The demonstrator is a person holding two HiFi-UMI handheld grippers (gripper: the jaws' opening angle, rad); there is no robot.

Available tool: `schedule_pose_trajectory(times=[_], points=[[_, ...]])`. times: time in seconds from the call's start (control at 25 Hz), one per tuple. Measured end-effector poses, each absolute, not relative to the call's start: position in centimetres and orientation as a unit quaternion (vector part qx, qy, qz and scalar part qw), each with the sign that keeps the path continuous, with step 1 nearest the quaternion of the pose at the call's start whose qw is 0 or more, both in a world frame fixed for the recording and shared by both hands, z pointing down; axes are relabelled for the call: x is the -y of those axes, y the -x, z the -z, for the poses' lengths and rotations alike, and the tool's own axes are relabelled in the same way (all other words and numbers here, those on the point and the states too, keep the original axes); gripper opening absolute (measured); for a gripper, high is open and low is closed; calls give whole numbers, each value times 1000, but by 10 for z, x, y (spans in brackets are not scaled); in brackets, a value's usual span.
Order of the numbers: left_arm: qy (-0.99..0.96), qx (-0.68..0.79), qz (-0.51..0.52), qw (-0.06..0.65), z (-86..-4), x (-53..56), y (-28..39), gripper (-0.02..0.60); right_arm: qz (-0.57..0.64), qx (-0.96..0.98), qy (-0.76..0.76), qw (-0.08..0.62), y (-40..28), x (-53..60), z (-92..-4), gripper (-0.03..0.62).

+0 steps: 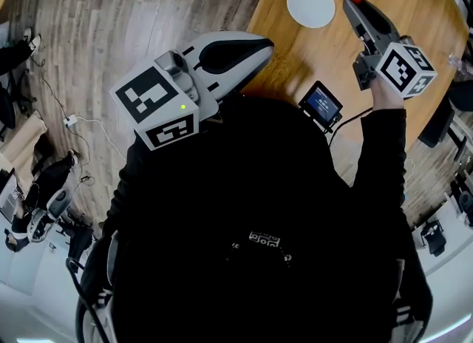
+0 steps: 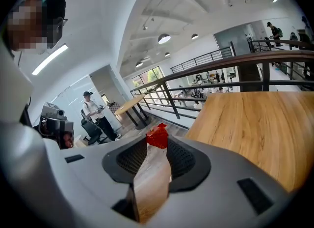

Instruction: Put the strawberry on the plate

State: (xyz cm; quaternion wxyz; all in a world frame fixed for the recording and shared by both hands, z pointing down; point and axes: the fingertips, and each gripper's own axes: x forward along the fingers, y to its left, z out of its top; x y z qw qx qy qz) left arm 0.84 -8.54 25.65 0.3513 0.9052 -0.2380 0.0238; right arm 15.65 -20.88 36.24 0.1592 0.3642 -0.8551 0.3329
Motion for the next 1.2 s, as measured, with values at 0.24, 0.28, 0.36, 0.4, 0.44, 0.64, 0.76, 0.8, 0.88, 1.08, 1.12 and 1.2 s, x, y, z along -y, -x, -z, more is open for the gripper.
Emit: schedule_pose_trajectory(times=[0.24,0.28,0.36,0.4,0.44,0.64,0.76,0.8,0.88,1.08,1.12,1.2], points=[[-903,233,-25,361,-260,85,-14,-2,-344,848,-363,175,-160,215,-383,137],[-902,232,-25,363,-261,86,-12,-2,-346,847,-363,178,-158,217,-387,137],[-901,233,-25,366,-264,89,-7,-2,-349,844,-363,184,-153,218,-394,137],[-900,234,-25,368,-266,90,-5,-2,-350,843,-363,187,-151,219,-398,137],[-899,234,-24,369,-267,91,-3,-2,-351,842,-363,190,-150,220,-402,137],[-897,236,-26,372,-270,91,-1,-2,-357,837,-359,204,-151,218,-419,137],[-895,237,-27,376,-271,92,0,-2,-362,832,-359,218,-154,215,-430,137],[-894,238,-27,378,-272,93,-1,-2,-364,830,-359,223,-156,215,-434,137],[-893,239,-26,380,-273,94,-1,-2,-368,826,-358,232,-158,214,-443,137],[-890,243,-25,385,-275,97,-3,-2,-380,815,-359,249,-165,212,-464,137],[-889,243,-24,386,-276,97,-3,-2,-383,813,-359,251,-166,212,-467,137],[-888,245,-24,389,-277,97,-3,-2,-387,810,-358,255,-168,211,-474,137]])
